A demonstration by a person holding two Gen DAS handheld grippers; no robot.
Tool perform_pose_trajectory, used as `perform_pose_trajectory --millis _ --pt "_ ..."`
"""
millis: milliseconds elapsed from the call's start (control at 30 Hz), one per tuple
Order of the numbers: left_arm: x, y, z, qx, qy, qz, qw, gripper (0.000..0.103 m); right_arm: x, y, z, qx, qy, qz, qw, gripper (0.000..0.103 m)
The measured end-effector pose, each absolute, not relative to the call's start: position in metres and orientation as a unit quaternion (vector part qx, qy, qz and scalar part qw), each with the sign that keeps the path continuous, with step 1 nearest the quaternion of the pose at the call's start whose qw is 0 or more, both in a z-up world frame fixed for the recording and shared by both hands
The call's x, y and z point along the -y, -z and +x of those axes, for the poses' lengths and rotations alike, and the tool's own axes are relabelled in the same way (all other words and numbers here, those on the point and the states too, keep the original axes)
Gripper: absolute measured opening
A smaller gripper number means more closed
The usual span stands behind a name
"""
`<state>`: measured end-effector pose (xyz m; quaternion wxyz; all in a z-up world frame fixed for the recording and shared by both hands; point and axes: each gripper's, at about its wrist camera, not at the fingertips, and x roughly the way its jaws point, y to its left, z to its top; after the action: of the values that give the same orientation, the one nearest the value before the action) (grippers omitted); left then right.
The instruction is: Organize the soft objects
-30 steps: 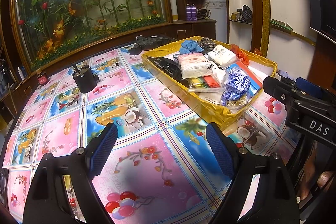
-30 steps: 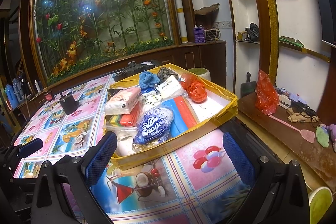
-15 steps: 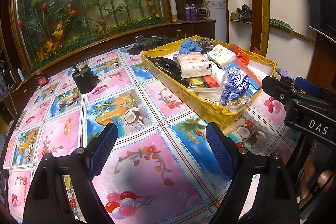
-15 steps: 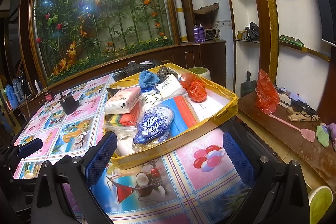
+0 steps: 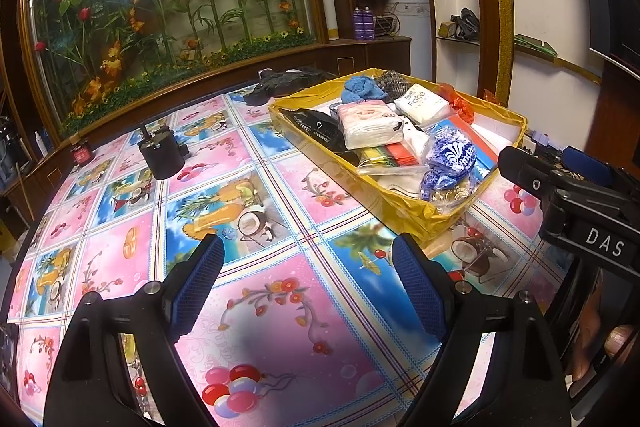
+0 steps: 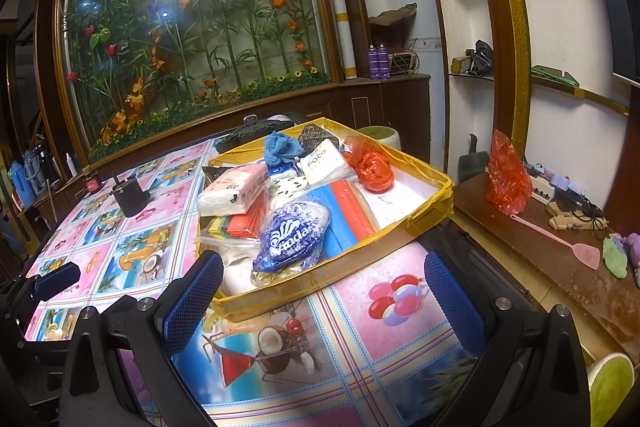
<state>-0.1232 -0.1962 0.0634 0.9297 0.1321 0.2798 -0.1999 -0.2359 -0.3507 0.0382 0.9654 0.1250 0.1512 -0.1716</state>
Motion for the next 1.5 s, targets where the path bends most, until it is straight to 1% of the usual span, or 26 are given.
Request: perform_pose_trajectory --millis 1233,1500 --pt "0.1980 -0.0640 -0.1263 -0.275 0.199 0.137 0.930 0.086 0.3465 -0.0359 -0.2381 -0.153 0.173 0.127 0.965 0.102" --pt "0.1921 -0.0679 -0.1227 -0.275 0.204 0.126 0.931 0.086 0.3447 -0.0363 -0.2391 -0.150 0.174 0.129 0.965 0.102"
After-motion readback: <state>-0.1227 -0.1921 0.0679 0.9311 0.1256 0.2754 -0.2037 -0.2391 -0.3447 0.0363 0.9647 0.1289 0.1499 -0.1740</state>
